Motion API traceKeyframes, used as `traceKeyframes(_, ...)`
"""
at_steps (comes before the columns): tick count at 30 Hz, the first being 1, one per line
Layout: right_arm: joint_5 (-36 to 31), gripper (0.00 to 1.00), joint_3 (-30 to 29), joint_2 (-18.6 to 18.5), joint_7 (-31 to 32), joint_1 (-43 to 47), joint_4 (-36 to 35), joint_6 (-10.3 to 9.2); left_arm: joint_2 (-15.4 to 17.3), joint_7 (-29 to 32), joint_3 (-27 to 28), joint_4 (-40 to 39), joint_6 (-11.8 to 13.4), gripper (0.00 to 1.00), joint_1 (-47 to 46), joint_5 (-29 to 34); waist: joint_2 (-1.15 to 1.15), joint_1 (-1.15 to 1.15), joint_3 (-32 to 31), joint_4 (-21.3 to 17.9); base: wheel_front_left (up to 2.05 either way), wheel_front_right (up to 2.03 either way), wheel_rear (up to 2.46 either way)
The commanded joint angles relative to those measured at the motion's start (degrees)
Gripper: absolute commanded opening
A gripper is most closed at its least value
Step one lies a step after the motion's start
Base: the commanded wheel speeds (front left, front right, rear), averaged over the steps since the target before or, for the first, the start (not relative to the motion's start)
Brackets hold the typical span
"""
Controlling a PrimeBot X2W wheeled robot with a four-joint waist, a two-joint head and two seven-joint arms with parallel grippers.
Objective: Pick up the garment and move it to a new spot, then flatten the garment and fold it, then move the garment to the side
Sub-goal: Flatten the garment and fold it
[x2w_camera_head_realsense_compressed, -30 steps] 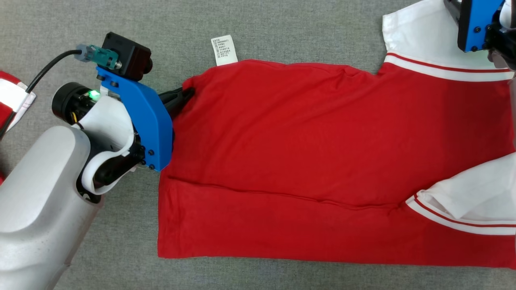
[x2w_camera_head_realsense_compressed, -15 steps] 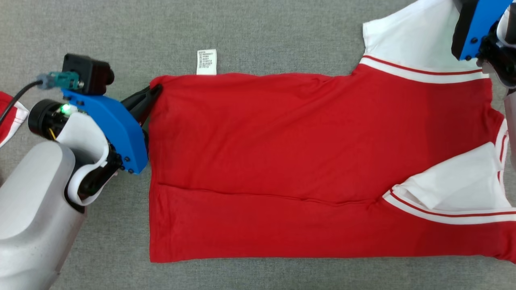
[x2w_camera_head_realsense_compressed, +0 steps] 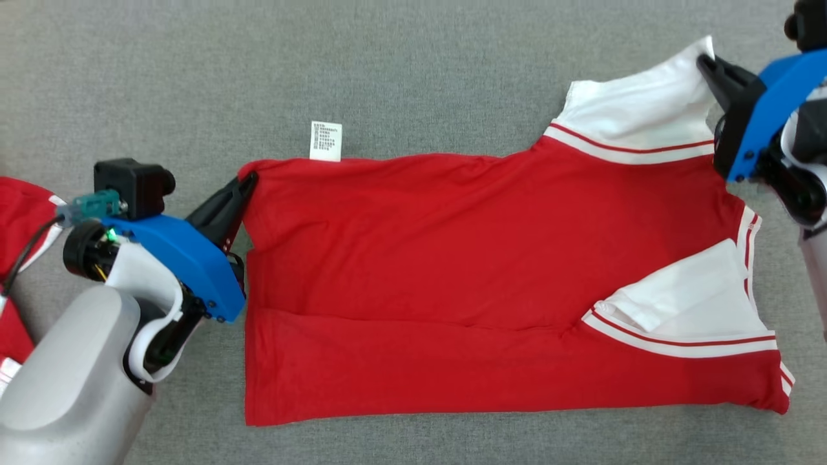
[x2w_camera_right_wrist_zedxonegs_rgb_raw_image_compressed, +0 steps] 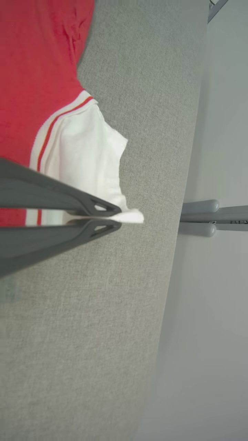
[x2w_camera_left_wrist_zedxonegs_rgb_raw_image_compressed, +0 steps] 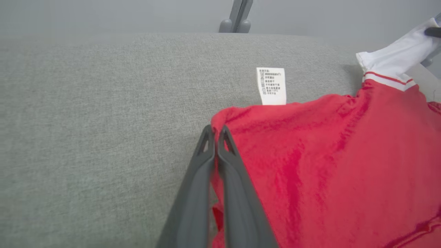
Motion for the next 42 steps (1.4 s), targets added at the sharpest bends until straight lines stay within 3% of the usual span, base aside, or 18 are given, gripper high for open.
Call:
traceKeyframes(1, 0.7, 0.0, 0.2, -0.8, -0.4, 1.8, -0.8, 0.01, 0.1, -0.9, -0.2, 0.0, 0.1, 0.0, 1.2, 0.0, 0.0, 0.0, -0.9, -0.4, 0.0, 0.0, 0.0)
traceKeyframes(8, 5.0, 0.0, -0.7, -3.9, -0.4, 11.3, -8.2, 0.01, 1.4, -6.8, -2.7, 0.1, -0.1, 0.0, 5.3, 0.6, 0.0, 0.0, -4.2, -0.7, 0.0, 0.0, 0.0)
traceKeyframes(14, 7.1, 0.0, -3.5, -4.5, 0.5, 20.5, -15.2, 0.01, 3.6, -11.3, -6.2, 1.5, -0.1, 0.0, 6.6, 1.7, 0.0, 0.0, -5.5, -1.3, 0.0, 0.0, 0.0)
traceKeyframes(22, 7.2, 0.0, -9.0, -2.0, 2.4, 31.6, -23.3, 0.01, 6.5, -15.8, -11.0, 4.3, -0.1, 0.0, 7.3, 4.1, 0.0, 0.0, -6.7, -2.0, 0.0, 0.0, 0.0)
traceKeyframes(37, 4.9, 0.0, -17.6, 4.8, 11.1, 46.9, -37.8, 0.01, 5.9, -20.5, -13.3, 8.7, 0.3, 0.0, 7.4, 6.2, 0.0, 0.0, -8.4, -2.6, 0.0, 0.0, 0.0)
traceKeyframes(38, 4.7, 0.0, -17.9, 5.3, 11.5, 47.5, -38.5, 0.01, 5.8, -20.8, -13.2, 9.2, 0.6, 0.19, 7.6, 6.4, 0.0, 0.0, -8.5, -2.7, 0.0, 0.0, 0.0)
traceKeyframes(39, 4.6, 0.45, -18.1, 5.7, 12.0, 48.1, -38.9, 0.01, 5.7, -21.1, -13.2, 9.5, 0.8, 0.53, 7.8, 6.5, 0.0, 0.0, -8.7, -2.8, 0.0, 0.0, 0.0)
traceKeyframes(40, 4.4, 1.0, -18.3, 6.1, 12.6, 48.7, -39.2, 0.01, 5.4, -21.5, -13.1, 9.7, 1.1, 0.98, 8.2, 6.5, 0.0, 0.0, -8.9, -2.8, 0.0, 0.0, 0.0)
traceKeyframes(42, 4.0, 1.0, -18.7, 6.7, 13.2, 49.6, -39.9, 0.01, 4.9, -22.1, -12.9, 9.9, 1.8, 1.0, 8.9, 6.2, 0.0, 0.0, -9.4, -2.9, 0.0, 0.0, 0.0)
